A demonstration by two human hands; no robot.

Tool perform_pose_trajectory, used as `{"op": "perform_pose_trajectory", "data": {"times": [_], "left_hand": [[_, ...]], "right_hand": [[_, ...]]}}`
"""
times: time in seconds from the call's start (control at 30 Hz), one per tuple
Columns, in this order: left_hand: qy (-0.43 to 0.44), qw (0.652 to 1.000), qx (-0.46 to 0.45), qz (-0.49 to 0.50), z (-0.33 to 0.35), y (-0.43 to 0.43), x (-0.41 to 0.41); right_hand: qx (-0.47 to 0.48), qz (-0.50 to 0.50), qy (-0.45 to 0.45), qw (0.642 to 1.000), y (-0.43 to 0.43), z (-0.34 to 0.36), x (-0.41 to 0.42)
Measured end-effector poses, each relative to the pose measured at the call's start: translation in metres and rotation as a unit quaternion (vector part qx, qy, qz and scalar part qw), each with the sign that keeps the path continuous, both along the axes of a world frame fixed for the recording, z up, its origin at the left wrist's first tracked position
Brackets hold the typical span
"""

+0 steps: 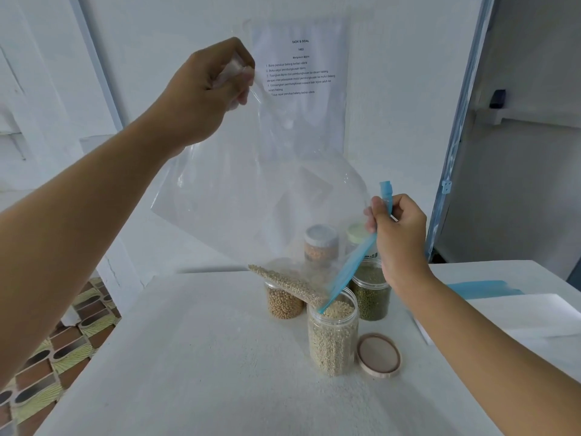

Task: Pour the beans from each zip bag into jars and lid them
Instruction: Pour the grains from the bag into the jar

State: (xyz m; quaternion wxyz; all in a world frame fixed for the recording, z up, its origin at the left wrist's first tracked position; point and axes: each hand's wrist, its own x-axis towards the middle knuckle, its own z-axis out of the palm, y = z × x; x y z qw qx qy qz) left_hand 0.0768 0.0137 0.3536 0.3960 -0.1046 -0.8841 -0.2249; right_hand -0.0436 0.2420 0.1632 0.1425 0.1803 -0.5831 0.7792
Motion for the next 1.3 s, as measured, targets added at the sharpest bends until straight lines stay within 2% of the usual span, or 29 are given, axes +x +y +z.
{"op": "perform_pose_trajectory", "data": {"times": [0.3, 0.77, 1.3], "left_hand": [[0.004, 1.0, -0.003, -0.004, 0.002, 0.007, 0.003], [0.001, 1.0, 0.0, 0.001, 0.001, 0.011, 0.005], [-0.002, 1.0, 0.002, -0.001, 0.003, 0.01, 0.005]], "right_hand": [[0.013, -0.007, 0.02, 1.0, 0.002, 0.008, -0.002], [0.015, 0.042, 0.022, 0.999, 0.004, 0.014, 0.0], [0.009, 0.033, 0.018, 0.999, 0.002, 0.013, -0.002]]}}
